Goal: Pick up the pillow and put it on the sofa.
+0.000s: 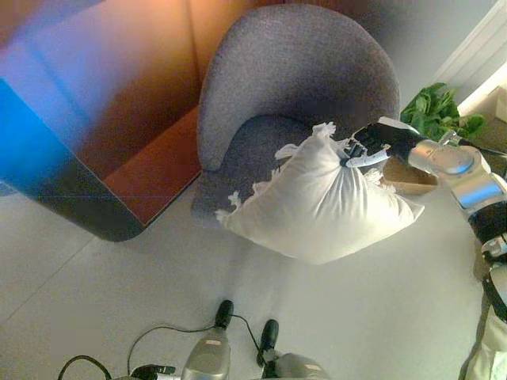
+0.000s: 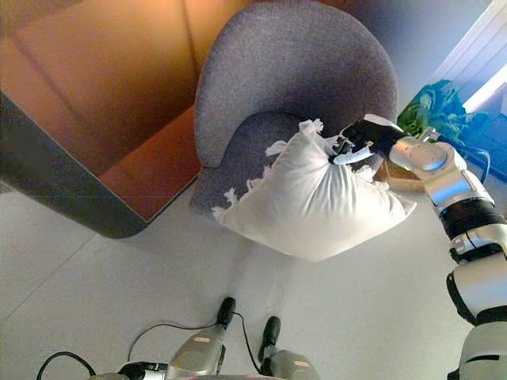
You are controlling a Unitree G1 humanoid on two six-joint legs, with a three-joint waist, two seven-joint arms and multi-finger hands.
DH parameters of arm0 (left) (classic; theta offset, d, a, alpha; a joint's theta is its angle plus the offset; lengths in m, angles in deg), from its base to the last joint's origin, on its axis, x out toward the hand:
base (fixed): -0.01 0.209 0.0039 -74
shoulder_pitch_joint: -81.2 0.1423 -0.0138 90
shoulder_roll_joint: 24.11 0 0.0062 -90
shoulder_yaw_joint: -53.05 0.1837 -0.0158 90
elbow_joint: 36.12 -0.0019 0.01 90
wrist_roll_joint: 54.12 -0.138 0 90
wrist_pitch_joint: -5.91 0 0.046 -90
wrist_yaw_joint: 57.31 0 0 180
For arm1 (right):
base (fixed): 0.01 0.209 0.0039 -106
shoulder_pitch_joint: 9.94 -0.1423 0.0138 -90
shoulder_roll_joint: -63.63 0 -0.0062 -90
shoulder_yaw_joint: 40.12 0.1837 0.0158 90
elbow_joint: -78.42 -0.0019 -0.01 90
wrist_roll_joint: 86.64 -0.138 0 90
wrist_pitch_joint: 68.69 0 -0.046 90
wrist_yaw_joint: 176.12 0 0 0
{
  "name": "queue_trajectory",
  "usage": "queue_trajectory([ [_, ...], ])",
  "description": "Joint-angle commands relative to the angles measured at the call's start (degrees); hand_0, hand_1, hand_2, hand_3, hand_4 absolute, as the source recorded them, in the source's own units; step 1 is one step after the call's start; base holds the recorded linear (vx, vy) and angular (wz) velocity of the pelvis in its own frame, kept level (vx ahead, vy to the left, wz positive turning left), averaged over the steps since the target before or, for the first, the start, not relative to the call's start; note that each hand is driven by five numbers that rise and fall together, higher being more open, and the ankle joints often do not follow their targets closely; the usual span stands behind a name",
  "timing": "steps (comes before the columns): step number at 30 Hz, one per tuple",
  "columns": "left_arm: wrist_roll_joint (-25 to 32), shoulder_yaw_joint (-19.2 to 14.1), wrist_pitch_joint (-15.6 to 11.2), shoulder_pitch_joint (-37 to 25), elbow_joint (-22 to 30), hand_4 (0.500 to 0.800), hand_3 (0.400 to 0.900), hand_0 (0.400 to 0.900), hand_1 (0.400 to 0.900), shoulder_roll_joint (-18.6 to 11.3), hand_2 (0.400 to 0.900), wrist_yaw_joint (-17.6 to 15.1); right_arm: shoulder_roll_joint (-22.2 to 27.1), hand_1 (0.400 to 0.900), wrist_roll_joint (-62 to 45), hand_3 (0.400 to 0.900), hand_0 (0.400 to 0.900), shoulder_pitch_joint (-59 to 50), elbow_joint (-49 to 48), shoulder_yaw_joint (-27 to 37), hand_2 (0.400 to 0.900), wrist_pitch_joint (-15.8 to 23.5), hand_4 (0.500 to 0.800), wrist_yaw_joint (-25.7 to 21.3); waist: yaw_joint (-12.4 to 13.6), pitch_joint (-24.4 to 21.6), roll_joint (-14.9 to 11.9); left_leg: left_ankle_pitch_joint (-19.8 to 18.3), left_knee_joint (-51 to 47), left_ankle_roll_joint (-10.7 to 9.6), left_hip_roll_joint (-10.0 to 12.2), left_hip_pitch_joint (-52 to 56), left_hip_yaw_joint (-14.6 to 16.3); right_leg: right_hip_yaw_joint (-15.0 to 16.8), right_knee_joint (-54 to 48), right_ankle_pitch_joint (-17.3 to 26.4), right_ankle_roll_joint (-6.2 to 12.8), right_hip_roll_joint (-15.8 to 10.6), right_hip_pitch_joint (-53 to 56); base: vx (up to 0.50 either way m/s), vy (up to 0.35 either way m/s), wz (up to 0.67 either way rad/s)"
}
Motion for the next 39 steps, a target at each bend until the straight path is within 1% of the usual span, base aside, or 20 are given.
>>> queue_trajectory([
  [1,-2.67,2.43,2.14,3.29,-4.28,0.8,0.9,0.9,0.9,-2.87,0.9,-0.51,1.64,0.4,-6.2,0.4,0.4,-15.95,1.01,0.61,0.4,0.48,0.5,-5.39,1.18,-6.79,-3.09,-6.07,-0.41,-0.22,-0.67,3.14,2.23,-1.53,1.62,-1.81,2.51,0.09,2.03,0.0,0.0,0.0],
  [2,-2.66,2.44,2.19,3.26,-4.25,0.8,0.9,0.9,0.9,-2.86,0.9,-0.5,1.57,0.4,-6.17,0.4,0.4,-16.17,1.11,0.43,0.4,0.37,0.5,-5.43,1.19,-6.77,-3.09,-6.07,-0.41,-0.22,-0.67,3.13,2.23,-1.54,1.6,-1.81,2.52,0.09,2.04,0.0,0.0,0.0],
  [3,-2.22,2.71,2.7,3.04,-4.05,0.8,0.9,0.9,0.9,-2.95,0.9,-0.57,1.11,0.4,-5.72,0.4,0.4,-17.55,1.59,-0.77,0.4,-0.74,0.5,-6.29,1.55,-6.72,-3.33,-6.03,-0.41,-0.2,-0.67,3.0,2.09,-1.66,1.45,-1.78,2.49,0.13,2.11,0.0,0.009,0.04],
  [5,-1.78,2.96,3.09,2.84,-3.98,0.8,0.9,0.9,0.9,-3.08,0.9,-0.47,0.61,0.4,-5.43,0.4,0.4,-19.54,2.58,-1.96,0.4,-1.77,0.5,-7.05,1.86,-6.62,-3.57,-5.95,-0.41,-0.22,-0.67,2.9,1.78,-1.85,1.3,-1.71,2.44,0.21,2.17,0.01,0.01,0.07],
  [9,-1.5,3.07,3.54,2.77,-3.96,0.8,0.9,0.9,0.9,-3.29,0.9,-0.43,0.11,0.4,-4.44,0.4,0.4,-22.85,4.57,-4.26,0.4,-4.51,0.5,-9.21,2.6,-6.19,-4.14,-5.88,-0.41,-0.27,-0.65,2.67,1.15,-2.12,0.86,-1.47,2.45,0.28,2.33,0.0,0.003,0.07],
  [17,0.4,3.0,3.77,2.27,-3.86,0.8,0.9,0.9,0.9,-3.87,0.9,-0.15,0.01,0.4,-4.1,0.4,0.4,-26.8,8.72,-8.02,0.4,-8.32,0.5,-10.23,3.55,-5.41,-4.95,-5.63,-0.41,-0.4,-0.48,1.6,0.69,-2.69,0.42,-1.34,2.42,0.42,1.88,-0.02,0.011,0.06],
  [23,1.58,3.57,4.44,1.34,-3.76,0.8,0.9,0.9,0.9,-4.45,0.9,0.49,-0.06,0.4,-0.13,0.4,0.4,-29.23,13.43,-10.62,0.4,-11.62,0.5,-11.97,4.14,-4.74,-5.16,-5.47,-0.41,-0.44,-0.47,0.65,0.26,-3.26,0.22,-1.22,2.46,0.42,1.23,-0.04,0.008,0.05],
  [27,3.56,4.51,4.35,0.63,-3.45,0.8,0.9,0.9,0.9,-4.2,0.9,0.45,-0.04,0.4,-1.02,0.4,0.4,-30.99,16.81,-11.77,0.4,-13.9,0.5,-14.84,4.3,-4.08,-4.92,-5.41,-0.41,-0.44,-0.43,-0.07,0.16,-3.4,0.18,-1.23,2.45,0.35,0.61,-0.06,0.028,0.02],
  [28,4.18,4.85,4.3,0.44,-3.39,0.8,0.9,0.9,0.9,-4.28,0.9,0.46,-0.06,0.9,-1.19,0.9,0.9,-31.46,17.28,-11.89,0.9,-14.31,0.8,-14.96,4.28,-4.0,-4.83,-5.39,-0.41,-0.44,-0.44,-0.17,0.17,-3.43,0.17,-1.22,2.44,0.31,0.53,-0.04,0.029,0.02],
  [31,4.58,5.25,4.83,0.03,-2.97,0.8,0.9,0.9,0.9,-4.31,0.9,0.3,0.06,0.9,-0.97,0.9,0.9,-31.96,17.62,-12.39,0.9,-13.97,0.8,-14.77,4.37,-3.78,-4.74,-5.45,-0.41,-0.44,-0.47,-0.34,0.13,-3.54,0.2,-1.23,2.55,0.19,0.35,-0.04,0.018,0.02],
  [33,4.75,5.51,4.63,-0.08,-2.94,0.8,0.9,0.9,0.9,-4.26,0.9,0.08,0.11,0.9,-0.84,0.9,0.9,-32.54,18.04,-13.04,0.9,-13.23,0.8,-14.82,4.49,-3.56,-4.76,-5.46,-0.41,-0.43,-0.49,-0.43,0.08,-3.69,0.26,-1.24,2.58,0.14,0.28,-0.02,-0.001,0.01],
  [36,4.83,5.57,4.06,0.14,-2.95,0.8,0.9,0.9,0.9,-3.99,0.9,-0.44,0.19,0.9,-0.73,0.9,0.9,-32.71,18.2,-13.68,0.9,-13.25,0.8,-14.67,4.49,-3.5,-4.86,-5.52,-0.41,-0.49,-0.47,-0.5,0.0,-3.76,0.25,-1.24,2.63,0.07,0.21,0.0,0.0,0.0],
  [39,4.89,5.67,4.15,0.18,-2.86,0.8,0.9,0.9,0.9,-3.78,0.9,-0.55,0.35,0.9,-0.57,0.9,0.9,-32.72,18.73,-13.98,0.9,-12.6,0.8,-14.38,4.31,-3.66,-4.78,-5.59,-0.41,-0.49,-0.52,-0.44,0.15,-3.7,0.2,-1.24,2.67,-0.01,0.2,0.0,0.0,0.0],
])
